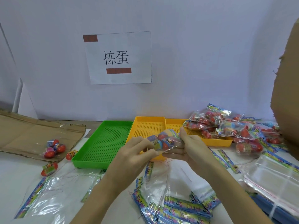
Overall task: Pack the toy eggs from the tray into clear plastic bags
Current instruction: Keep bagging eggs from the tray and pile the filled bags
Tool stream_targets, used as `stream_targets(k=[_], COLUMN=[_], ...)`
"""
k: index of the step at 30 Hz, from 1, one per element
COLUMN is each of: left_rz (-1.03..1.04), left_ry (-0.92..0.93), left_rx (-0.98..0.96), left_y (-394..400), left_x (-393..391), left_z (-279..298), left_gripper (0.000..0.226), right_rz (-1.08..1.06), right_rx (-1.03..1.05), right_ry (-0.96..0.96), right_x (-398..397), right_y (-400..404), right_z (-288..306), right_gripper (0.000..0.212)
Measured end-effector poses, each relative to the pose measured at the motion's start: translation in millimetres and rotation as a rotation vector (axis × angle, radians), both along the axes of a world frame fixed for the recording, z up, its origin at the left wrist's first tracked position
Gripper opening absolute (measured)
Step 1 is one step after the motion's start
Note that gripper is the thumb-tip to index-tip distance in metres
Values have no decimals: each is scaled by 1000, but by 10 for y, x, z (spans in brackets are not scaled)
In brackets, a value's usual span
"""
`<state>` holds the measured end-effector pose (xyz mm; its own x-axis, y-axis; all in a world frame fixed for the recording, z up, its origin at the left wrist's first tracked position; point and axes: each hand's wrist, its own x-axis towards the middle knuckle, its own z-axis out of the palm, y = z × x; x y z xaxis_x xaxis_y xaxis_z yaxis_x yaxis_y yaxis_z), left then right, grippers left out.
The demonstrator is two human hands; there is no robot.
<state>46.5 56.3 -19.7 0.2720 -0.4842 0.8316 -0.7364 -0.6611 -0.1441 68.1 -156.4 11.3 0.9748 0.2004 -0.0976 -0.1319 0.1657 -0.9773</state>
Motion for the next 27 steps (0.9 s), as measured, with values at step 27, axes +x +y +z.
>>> stream_targets(k=[27], left_rz=[-130], left_ry=[1152], left_rx=[-1044], left_y=[-15], left_x=[-23], left_z=[103], left_gripper=[10], right_rz=[-174], right_rx=[-75], right_ry=[-334], right_x=[14], right_y=[55], right_z=[-129], right_gripper=[31])
